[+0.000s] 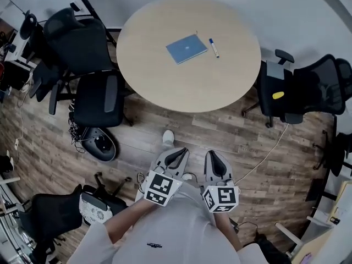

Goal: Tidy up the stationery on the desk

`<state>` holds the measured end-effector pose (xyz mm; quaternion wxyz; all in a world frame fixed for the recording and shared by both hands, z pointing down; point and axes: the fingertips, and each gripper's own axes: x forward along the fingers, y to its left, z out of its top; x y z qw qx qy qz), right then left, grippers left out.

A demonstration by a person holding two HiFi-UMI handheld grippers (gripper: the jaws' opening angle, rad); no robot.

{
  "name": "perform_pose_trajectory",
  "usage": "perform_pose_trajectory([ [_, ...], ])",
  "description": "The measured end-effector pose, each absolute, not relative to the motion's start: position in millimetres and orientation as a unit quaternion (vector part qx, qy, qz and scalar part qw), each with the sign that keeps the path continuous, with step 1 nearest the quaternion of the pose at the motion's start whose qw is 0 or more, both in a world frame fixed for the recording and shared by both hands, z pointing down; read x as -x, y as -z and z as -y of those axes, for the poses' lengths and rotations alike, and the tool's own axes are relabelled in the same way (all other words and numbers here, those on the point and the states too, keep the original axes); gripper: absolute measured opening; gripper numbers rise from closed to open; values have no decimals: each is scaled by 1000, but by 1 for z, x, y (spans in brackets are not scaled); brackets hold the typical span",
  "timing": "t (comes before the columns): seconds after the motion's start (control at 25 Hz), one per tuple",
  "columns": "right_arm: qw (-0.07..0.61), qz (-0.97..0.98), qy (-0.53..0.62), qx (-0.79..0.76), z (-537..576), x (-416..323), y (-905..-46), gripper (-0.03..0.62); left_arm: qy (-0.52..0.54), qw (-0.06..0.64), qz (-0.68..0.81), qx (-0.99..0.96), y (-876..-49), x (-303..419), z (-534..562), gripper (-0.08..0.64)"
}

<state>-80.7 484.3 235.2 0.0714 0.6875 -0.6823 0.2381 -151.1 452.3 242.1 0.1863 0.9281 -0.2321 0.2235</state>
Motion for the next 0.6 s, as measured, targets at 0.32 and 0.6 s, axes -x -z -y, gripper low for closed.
perform_pose_trajectory([
  [0.32,76,660,-248,-705,-333,62,-229,43,-226,201,213,-929,-243,145,-299,28],
  [0.6,88,661,-242,-705,-265,35,-227,43,-222,197,208,-932,-242,118,-226,28],
])
